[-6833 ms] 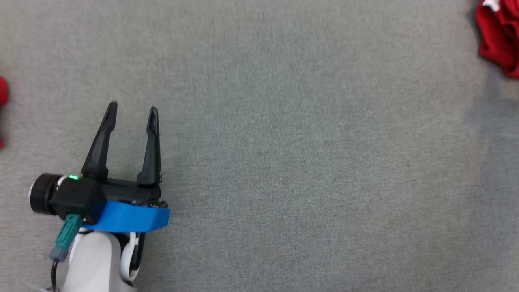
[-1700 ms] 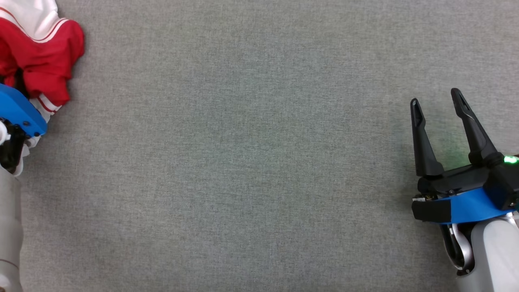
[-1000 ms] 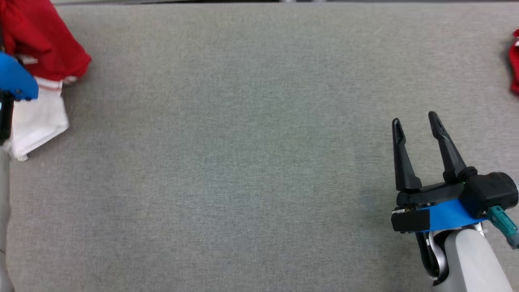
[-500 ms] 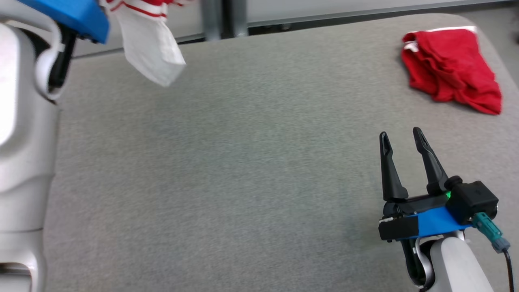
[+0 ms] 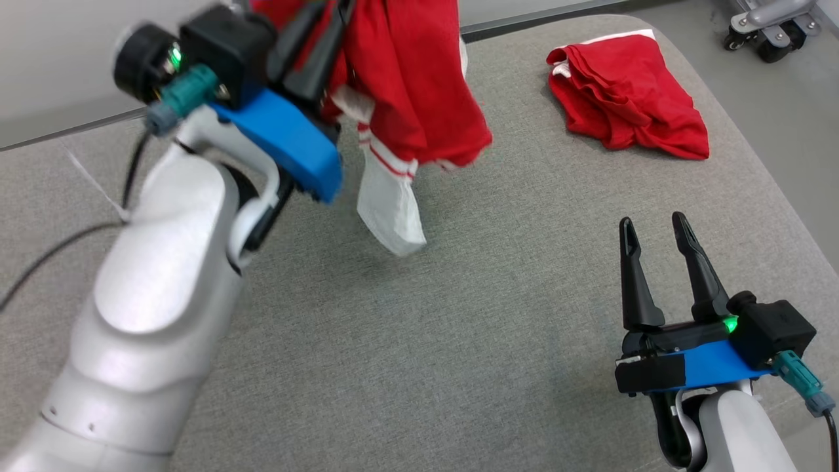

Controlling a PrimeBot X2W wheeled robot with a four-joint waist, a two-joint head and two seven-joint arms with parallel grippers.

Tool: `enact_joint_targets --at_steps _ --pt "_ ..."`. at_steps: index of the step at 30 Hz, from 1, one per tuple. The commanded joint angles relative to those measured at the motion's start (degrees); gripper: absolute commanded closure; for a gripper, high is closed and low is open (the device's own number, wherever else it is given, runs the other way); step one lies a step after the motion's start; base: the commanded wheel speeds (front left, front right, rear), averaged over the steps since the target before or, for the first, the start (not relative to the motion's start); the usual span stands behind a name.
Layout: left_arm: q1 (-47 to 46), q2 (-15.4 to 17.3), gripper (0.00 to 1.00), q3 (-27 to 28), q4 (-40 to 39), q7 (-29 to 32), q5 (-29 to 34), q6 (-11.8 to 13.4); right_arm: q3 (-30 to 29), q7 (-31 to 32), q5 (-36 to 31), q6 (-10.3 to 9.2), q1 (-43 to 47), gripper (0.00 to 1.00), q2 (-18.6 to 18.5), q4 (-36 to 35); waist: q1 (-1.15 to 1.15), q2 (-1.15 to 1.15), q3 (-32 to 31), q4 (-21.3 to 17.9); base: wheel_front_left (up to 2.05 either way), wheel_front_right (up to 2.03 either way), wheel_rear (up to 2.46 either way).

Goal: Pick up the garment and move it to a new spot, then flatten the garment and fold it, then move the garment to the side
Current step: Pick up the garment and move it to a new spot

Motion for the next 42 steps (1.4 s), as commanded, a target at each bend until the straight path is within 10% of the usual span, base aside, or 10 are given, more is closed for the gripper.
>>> enact_joint_targets --at_steps 1,20,22,42 --pt "2.36 -0.38 1.0 -0.44 0.3 -0.48 -0.66 0.27 -0.29 -0.28 0.17 -0.02 0.53 0.0 0.23 -0.31 0.01 0.0 -0.03 0.23 0.0 0.0 0.0" --pt "27.4 -5.16 1.0 -9.14 5.7 -6.11 -3.55 1.35 -1.17 -0.29 -1.71 -0.02 2.26 0.0 0.2 0.27 0.01 0.0 -1.98 4.47 0.0 0.0 0.0" --pt "28.14 -5.31 0.0 -9.63 5.55 -7.13 -3.18 1.87 -1.1 -0.29 -1.86 -0.02 2.47 0.0 0.2 0.46 0.01 0.0 -2.4 5.04 0.0 0.0 0.0" --pt "36.05 1.27 0.0 6.49 -7.86 -14.14 -1.18 10.94 -2.27 -0.29 -2.8 -0.02 5.22 0.0 0.16 1.69 0.01 0.0 -7.45 12.85 0.0 0.0 0.0"
